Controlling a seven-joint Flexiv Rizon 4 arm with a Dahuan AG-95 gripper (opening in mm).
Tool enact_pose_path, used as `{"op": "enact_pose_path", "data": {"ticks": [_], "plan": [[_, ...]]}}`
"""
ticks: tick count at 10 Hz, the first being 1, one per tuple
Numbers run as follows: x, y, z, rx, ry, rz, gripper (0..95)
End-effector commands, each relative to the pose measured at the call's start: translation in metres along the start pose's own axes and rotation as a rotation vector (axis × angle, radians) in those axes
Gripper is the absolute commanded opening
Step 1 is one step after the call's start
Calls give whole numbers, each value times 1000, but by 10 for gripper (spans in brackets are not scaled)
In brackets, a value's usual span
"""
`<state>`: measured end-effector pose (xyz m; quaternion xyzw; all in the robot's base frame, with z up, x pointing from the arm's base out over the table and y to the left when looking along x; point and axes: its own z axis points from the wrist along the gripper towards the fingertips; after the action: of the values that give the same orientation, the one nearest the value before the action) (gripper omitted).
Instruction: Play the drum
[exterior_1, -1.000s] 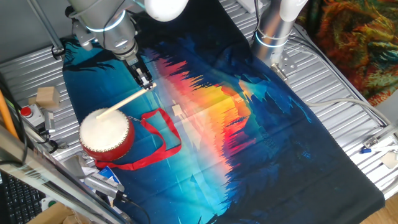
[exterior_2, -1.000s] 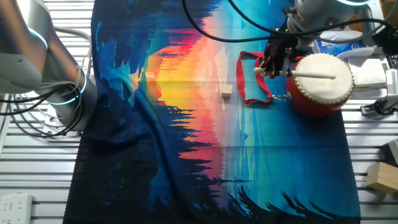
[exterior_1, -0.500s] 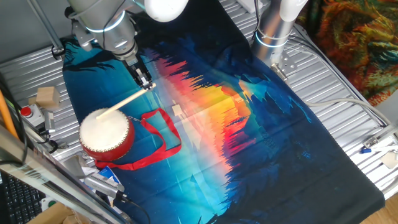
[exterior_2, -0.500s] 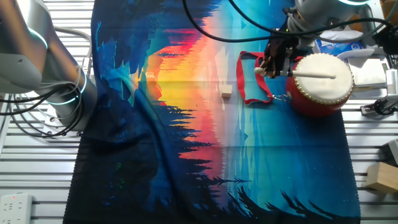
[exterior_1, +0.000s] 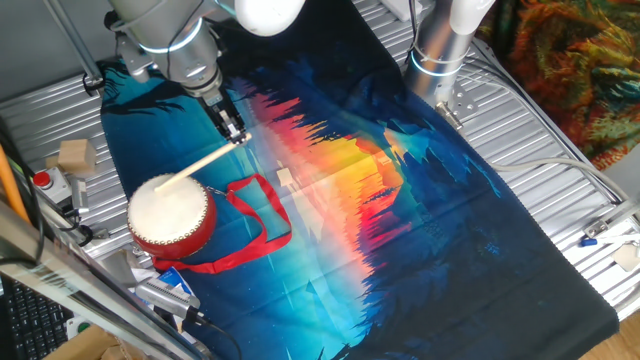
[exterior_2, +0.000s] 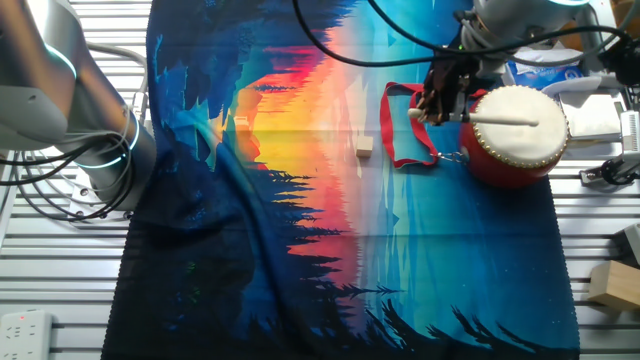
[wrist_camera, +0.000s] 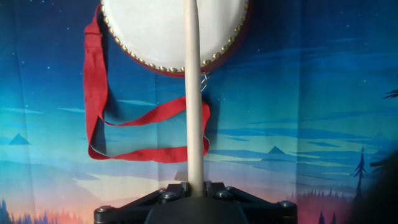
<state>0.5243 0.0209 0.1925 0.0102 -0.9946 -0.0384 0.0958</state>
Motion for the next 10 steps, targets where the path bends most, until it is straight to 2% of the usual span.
{"op": "enact_pose_path", "data": {"ticks": [1,4,5,6,7,9,10], "plan": [[-1,1,0,-19,48,-3,0],[-5,1,9,-30,44,1,0],[-10,1,20,-45,32,10,0],[-9,2,20,-42,29,11,0],[-8,2,15,-43,29,15,0],[-2,2,-4,-23,42,24,0],[-2,2,-6,-20,45,26,0]]}}
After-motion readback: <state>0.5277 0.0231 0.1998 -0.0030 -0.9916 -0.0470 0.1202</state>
